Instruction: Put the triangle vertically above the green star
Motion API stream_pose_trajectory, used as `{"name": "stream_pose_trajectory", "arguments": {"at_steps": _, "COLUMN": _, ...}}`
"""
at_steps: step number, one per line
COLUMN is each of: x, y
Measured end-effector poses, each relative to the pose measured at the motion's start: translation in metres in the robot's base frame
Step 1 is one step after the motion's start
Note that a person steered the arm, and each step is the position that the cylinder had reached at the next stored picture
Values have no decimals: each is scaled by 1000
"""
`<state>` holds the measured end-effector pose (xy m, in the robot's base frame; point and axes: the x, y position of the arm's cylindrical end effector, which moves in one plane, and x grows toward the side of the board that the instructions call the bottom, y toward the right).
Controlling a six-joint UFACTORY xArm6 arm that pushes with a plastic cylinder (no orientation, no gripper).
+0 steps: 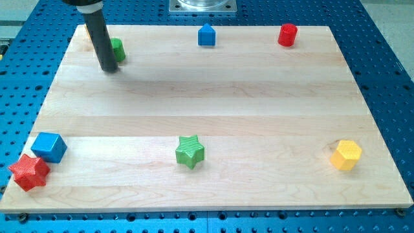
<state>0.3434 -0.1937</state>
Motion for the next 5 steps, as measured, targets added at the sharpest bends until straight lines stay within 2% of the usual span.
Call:
{"name": "stream_pose_trajectory", "arguments": {"at_steps": 1, "x": -24, "y": 37}}
{"name": "stream_pose_trajectory", "arguments": {"at_steps": 2, "x": -59, "y": 36}}
{"name": "stream_pose_trajectory", "arguments": {"at_steps": 3, "x": -54, "y": 51}}
{"name": "stream_pose_trajectory", "arguments": {"at_steps": 5, "x": -68, "y": 195}}
